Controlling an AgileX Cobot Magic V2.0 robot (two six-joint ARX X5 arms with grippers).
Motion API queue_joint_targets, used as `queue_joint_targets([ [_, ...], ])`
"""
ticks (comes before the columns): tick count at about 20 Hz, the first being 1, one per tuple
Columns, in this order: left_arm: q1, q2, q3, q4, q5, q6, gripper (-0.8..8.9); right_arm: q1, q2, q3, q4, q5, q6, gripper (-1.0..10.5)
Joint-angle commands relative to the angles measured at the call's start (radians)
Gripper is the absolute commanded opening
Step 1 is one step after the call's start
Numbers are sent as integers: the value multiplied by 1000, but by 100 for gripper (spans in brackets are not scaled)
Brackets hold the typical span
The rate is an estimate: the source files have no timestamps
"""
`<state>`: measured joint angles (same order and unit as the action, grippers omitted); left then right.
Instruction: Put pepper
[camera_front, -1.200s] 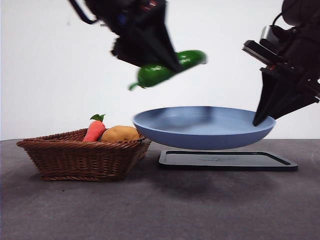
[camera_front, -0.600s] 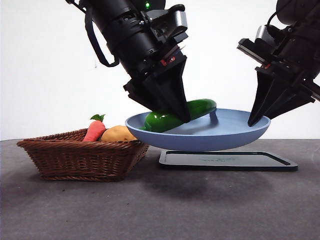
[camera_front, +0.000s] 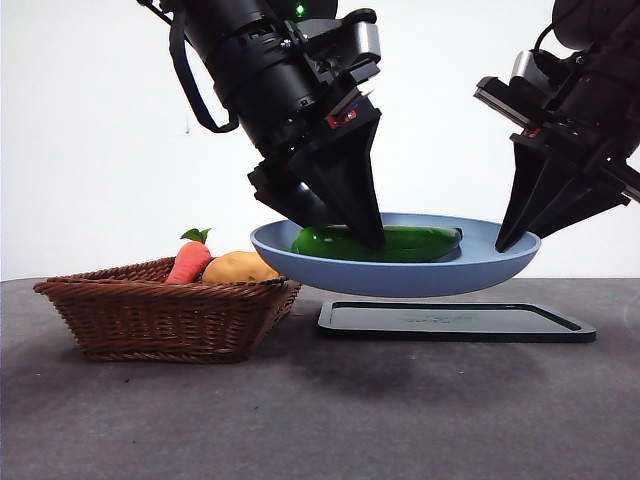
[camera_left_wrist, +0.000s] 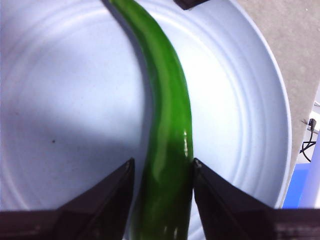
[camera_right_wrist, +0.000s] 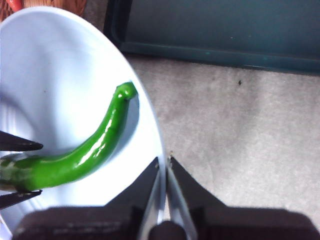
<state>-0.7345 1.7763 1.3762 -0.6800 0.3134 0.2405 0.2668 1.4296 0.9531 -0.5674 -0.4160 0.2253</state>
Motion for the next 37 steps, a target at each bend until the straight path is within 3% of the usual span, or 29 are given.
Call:
queue_joint_targets([
  [1, -10, 3, 19, 3, 2, -13, 259, 2, 13, 17, 12, -5, 14, 3],
  [9, -3, -154, 20, 14, 0, -13, 287, -3, 13, 18, 14, -3, 53, 3],
  [15, -3, -342, 20, 18, 0, -13, 286, -86, 43, 114, 10, 0, 70, 2],
  [26, -3, -530, 20, 14, 1, -36, 286, -202, 434, 485, -70, 19, 73, 2],
  [37, -3, -530, 20, -6, 0, -55, 286, -228, 626, 527, -31, 33, 42, 3],
])
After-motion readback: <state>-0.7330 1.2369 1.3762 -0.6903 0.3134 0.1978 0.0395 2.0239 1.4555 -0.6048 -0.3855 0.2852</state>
